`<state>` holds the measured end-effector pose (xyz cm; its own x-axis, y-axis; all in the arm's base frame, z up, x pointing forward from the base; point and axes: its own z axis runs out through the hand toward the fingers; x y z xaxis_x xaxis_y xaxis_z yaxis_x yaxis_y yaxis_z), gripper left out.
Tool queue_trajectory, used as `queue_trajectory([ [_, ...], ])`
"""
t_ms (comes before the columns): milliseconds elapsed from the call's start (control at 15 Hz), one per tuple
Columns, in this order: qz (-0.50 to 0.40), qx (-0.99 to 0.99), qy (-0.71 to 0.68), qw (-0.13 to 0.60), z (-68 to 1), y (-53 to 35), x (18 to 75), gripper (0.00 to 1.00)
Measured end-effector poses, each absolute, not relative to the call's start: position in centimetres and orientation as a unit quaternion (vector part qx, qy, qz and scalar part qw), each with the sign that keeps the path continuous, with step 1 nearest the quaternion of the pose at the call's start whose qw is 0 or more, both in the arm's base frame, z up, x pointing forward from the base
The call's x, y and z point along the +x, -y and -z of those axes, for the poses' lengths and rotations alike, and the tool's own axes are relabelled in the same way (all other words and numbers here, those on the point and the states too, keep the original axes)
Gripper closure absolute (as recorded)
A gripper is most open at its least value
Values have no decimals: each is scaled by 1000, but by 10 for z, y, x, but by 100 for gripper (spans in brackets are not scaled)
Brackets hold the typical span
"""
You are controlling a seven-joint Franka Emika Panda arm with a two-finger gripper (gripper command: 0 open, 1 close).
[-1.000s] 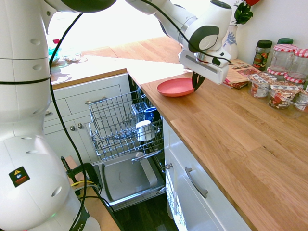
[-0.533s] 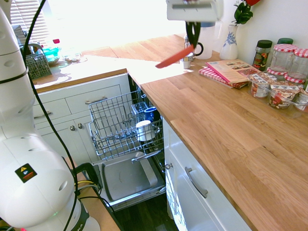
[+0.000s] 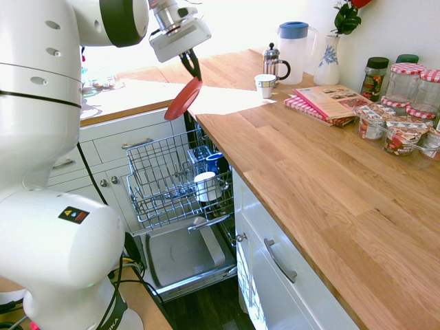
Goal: Put the plate in the dishwasher
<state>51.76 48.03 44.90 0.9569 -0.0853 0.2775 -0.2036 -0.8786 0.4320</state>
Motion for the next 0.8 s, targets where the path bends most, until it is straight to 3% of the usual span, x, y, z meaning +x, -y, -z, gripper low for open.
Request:
queue_trajectory([
  [333, -214, 909, -17, 357, -368, -581, 447, 100],
  [800, -288, 814, -121, 490, -216, -607, 414, 100],
])
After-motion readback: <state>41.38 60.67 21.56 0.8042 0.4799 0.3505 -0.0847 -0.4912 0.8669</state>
